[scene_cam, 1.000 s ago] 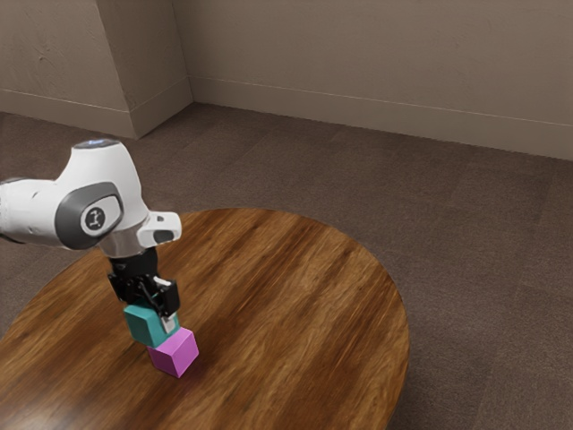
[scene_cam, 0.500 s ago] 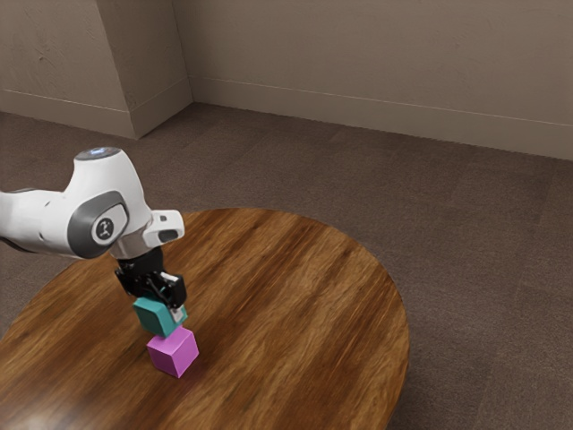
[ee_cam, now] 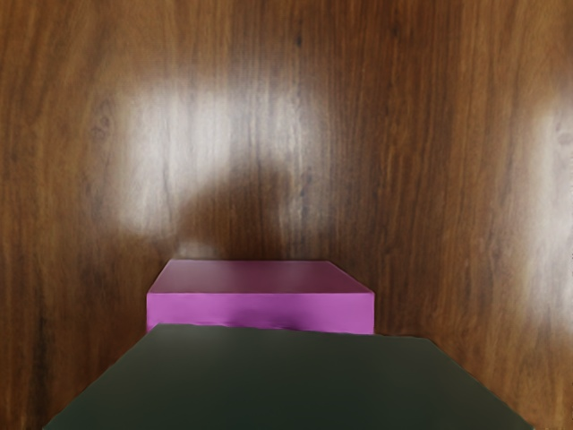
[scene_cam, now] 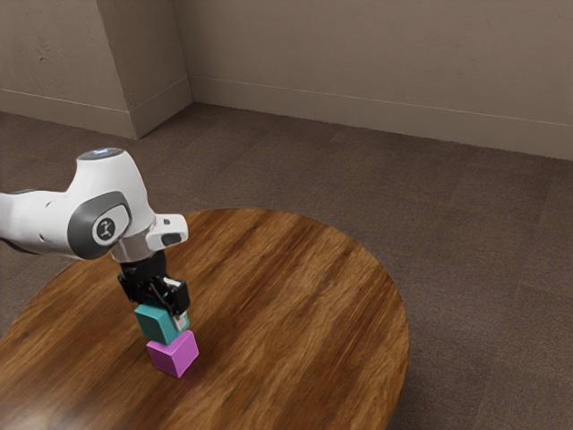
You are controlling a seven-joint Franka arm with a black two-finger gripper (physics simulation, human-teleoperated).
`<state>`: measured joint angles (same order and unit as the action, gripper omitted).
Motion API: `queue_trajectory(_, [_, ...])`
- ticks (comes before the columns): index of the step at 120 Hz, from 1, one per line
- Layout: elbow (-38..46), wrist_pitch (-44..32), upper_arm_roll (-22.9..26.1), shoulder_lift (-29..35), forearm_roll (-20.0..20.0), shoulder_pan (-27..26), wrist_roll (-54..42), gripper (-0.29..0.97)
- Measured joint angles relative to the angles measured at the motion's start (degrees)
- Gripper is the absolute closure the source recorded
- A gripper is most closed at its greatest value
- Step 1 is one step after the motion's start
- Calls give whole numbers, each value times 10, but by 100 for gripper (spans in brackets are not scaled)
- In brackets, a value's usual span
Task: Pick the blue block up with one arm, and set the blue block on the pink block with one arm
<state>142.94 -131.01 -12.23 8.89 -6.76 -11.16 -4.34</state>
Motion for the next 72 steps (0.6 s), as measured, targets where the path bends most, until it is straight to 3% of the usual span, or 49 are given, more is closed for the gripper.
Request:
queue_trajectory(51, [-1,20,0,8,-3,0,-4,5])
queue_trajectory(72, [-2,38,4,66,-2,-2,-5,2])
